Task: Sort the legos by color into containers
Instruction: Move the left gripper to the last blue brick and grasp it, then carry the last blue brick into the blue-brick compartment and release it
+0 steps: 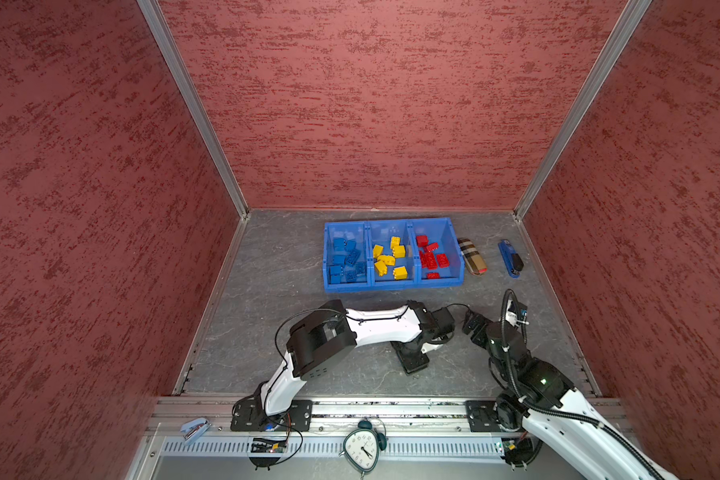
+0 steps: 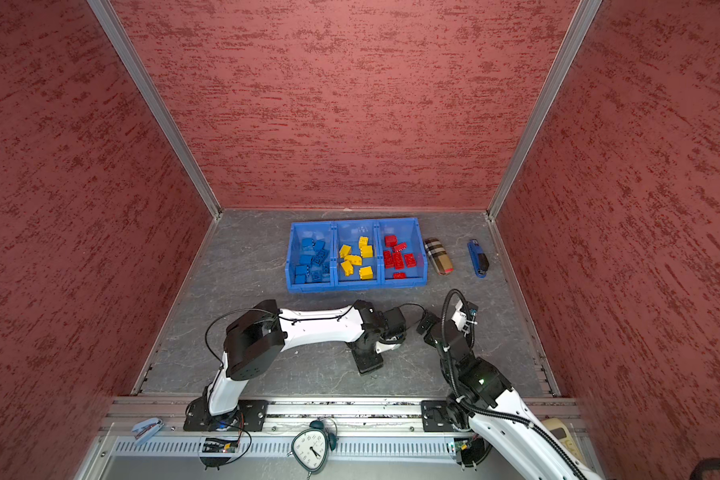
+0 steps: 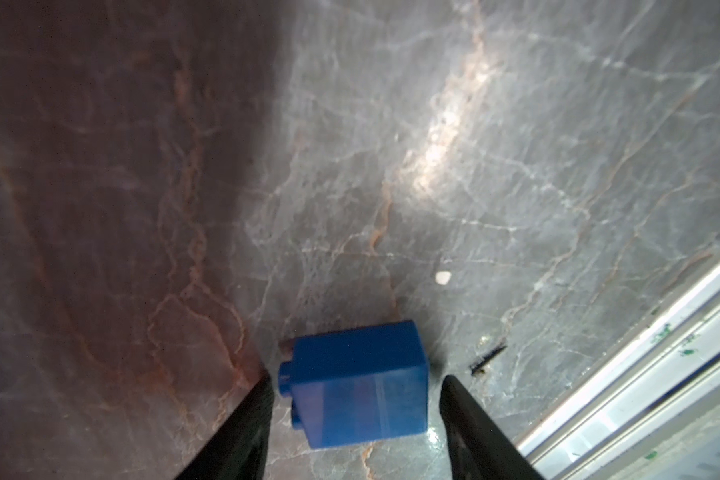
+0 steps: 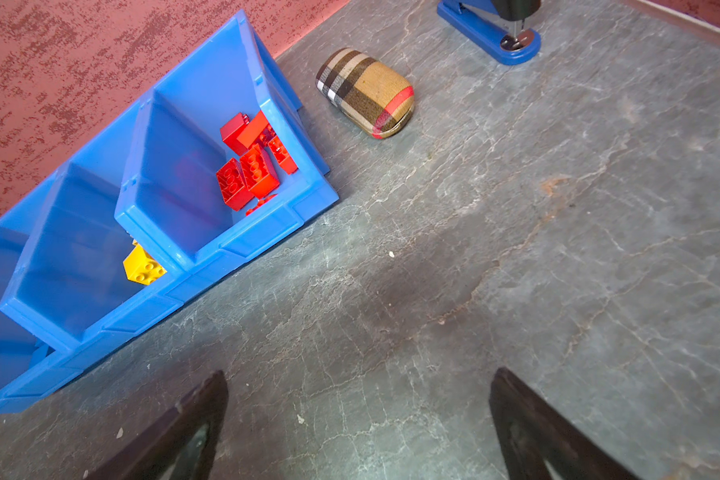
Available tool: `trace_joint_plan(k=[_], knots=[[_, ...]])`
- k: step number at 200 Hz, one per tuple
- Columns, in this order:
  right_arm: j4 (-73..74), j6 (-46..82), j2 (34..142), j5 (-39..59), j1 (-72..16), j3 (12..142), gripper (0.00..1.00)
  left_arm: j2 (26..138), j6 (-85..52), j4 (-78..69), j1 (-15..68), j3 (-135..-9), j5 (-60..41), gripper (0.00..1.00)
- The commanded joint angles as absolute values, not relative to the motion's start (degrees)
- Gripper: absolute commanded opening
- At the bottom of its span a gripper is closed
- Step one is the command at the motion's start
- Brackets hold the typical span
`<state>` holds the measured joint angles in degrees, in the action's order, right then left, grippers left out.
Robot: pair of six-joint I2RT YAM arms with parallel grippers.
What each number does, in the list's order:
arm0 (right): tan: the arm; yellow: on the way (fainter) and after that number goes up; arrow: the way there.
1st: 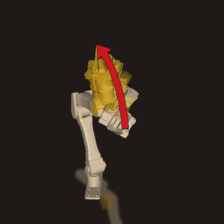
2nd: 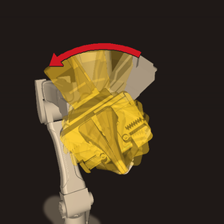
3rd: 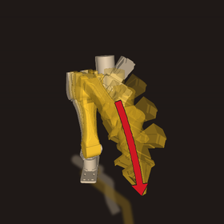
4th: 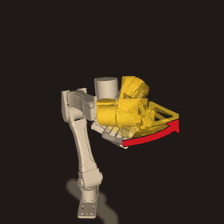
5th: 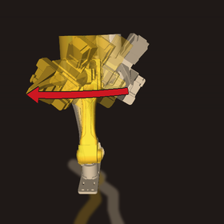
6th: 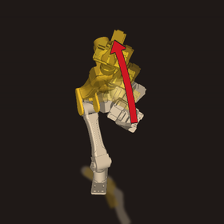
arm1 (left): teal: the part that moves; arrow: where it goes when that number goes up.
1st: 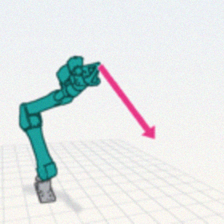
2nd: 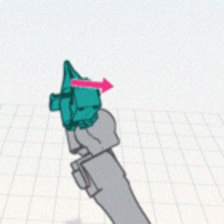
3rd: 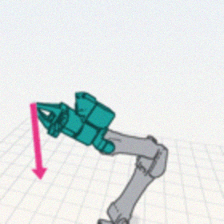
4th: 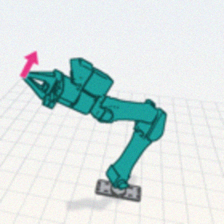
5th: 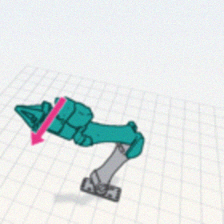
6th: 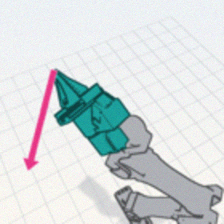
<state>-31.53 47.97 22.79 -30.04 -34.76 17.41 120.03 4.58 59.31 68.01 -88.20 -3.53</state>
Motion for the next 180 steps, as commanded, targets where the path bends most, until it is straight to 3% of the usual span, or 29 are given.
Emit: trace_joint_plan(k=[1,52,111,144,180], knots=[[-29.84,47.97,22.94,-31.64,-34.63,16.88,0.99,122.76,2.26,58.36,68.42,-88.42,-1.96,0.58],[-29.99,48.28,22.94,-31.63,-34.63,16.70,0.99,122.34,-0.97,57.22,69.35,-87.19,1.24,0.55],[-29.05,47.11,23.25,-30.73,-34.65,16.90,0.99,119.52,-0.27,54.58,67.52,-84.17,-0.43,0.33],[-17.78,37.43,27.41,-18.92,-34.62,16.17,0.99,115.15,-3.38,52.02,62.98,-80.23,1.69,0.30],[-3.63,28.98,47.17,-4.40,-34.96,21.16,0.99,106.28,-5.66,49.57,55.23,-75.37,3.61,0.30]])
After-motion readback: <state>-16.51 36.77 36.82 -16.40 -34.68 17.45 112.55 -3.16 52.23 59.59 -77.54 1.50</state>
